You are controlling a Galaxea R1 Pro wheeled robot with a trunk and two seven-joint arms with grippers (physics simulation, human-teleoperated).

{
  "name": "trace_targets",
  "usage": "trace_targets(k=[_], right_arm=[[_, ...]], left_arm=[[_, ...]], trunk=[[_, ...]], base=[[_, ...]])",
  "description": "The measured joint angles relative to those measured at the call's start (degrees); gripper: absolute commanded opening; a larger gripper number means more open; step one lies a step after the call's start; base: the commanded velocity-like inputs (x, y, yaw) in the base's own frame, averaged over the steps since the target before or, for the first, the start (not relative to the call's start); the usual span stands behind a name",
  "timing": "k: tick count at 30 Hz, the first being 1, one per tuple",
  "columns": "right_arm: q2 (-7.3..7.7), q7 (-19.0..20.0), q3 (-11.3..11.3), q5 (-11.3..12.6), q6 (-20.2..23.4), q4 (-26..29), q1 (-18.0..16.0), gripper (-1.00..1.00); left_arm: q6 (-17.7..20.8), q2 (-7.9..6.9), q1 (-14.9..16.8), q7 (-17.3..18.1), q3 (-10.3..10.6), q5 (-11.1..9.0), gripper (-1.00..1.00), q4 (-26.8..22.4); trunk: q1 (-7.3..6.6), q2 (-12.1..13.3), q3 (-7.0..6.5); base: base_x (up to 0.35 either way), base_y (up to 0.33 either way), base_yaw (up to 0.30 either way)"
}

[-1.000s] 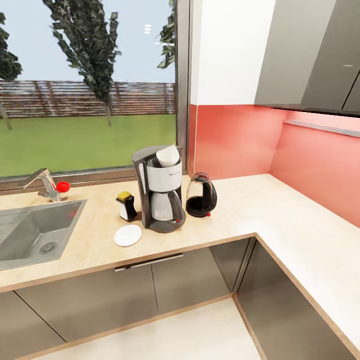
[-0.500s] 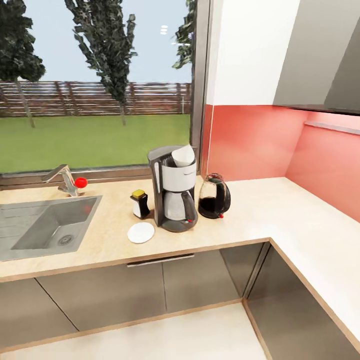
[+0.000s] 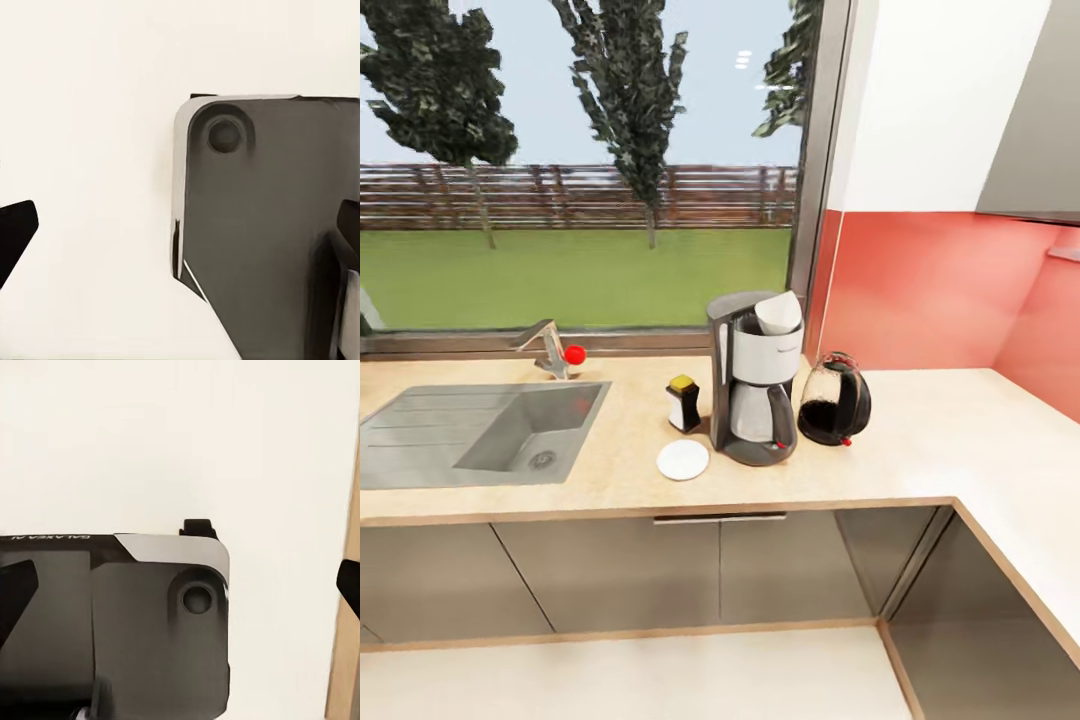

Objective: Set up a coffee station on the kitchen countertop: keep the coffee maker on the countertop, move the bottle of coffee from the kitchen shelf to the counter next to the coffee maker, place a paper coffee filter on top of the coffee maker, put the saucer next to the coffee maker with the coffee cup on the saucer, and place the electric kettle next to the coffee maker.

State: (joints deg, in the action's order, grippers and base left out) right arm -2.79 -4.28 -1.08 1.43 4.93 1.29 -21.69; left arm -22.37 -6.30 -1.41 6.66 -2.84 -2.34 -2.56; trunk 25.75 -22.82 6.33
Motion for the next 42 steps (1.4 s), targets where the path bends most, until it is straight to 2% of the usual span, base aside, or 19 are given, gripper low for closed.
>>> trace_targets(k=[20,30,34,42], right_arm=[[-0.09,0.0,-0.1,0.0,0.0,0.0,0.3,1.0],[-0.14,0.0,-0.1,0.0,0.0,0.0,0.3,1.0],[-0.17,0.0,-0.1,0.0,0.0,0.0,0.3,1.0],[-0.18,0.0,-0.1,0.0,0.0,0.0,0.3,1.0]], left_arm=[[0.0,0.15,0.0,0.0,-0.1,-0.1,1.0,0.2],[-0.3,5.22,0.0,0.2,0.0,0.1,1.0,-0.2],[-0.6,5.69,0.0,0.0,-0.2,-0.1,1.0,-0.2],[-0.7,5.61,0.0,0.3,0.3,0.1,1.0,-0.3]], trunk=[[0.0,0.0,-0.57],[0.0,0.0,-0.92],[0.0,0.0,-1.03],[0.0,0.0,-1.22]], base=[[0.0,0.0,0.281],[0.0,0.0,0.281],[0.0,0.0,0.281],[0.0,0.0,0.281]])
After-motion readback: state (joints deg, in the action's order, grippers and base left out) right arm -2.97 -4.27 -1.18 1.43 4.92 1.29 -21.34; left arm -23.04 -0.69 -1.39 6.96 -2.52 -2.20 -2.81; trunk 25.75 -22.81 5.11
